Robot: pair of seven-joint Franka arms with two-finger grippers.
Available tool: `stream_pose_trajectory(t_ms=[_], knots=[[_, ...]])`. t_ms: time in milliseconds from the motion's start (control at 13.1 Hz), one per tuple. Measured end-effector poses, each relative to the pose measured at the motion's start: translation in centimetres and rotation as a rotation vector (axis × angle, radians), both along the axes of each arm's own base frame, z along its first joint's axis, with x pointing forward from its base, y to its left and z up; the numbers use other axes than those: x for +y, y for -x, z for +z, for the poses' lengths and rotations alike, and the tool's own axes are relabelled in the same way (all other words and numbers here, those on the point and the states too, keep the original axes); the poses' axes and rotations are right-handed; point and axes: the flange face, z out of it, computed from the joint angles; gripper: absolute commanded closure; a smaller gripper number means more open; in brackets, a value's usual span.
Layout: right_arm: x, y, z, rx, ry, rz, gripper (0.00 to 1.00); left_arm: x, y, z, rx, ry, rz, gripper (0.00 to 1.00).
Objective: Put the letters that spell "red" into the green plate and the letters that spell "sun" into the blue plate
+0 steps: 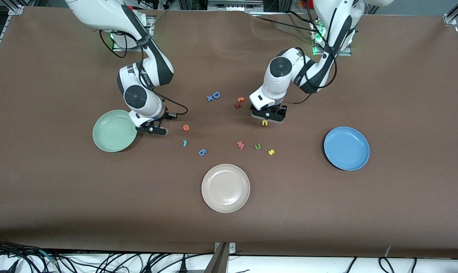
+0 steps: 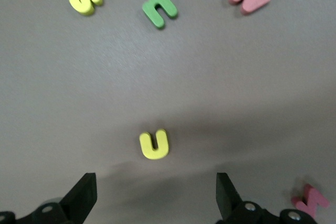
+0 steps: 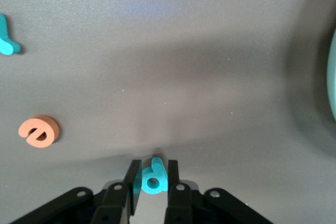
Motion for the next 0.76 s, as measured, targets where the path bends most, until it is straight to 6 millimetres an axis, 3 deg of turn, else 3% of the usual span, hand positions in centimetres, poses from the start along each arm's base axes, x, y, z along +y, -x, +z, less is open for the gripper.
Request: stream_pose_trajectory(t_ms=[76, 153, 764], knots=[[0.0, 0.0, -0.1, 0.001, 0.000, 0.000, 0.54, -0.1, 0.3, -0.2, 0.005, -0.003, -0.003, 0.00], [0.1, 0.1, -0.2, 0.002, 0.000, 0.001, 0.52, 0.0, 0.5, -0.5, 0.006, -0.002, -0.004, 0.00], [0.2, 0.3, -0.5, 0.005, 0.000, 0.003, 0.52, 0.2, 0.2, -2.1, -0.016, 0.019, 0.003, 0.00]])
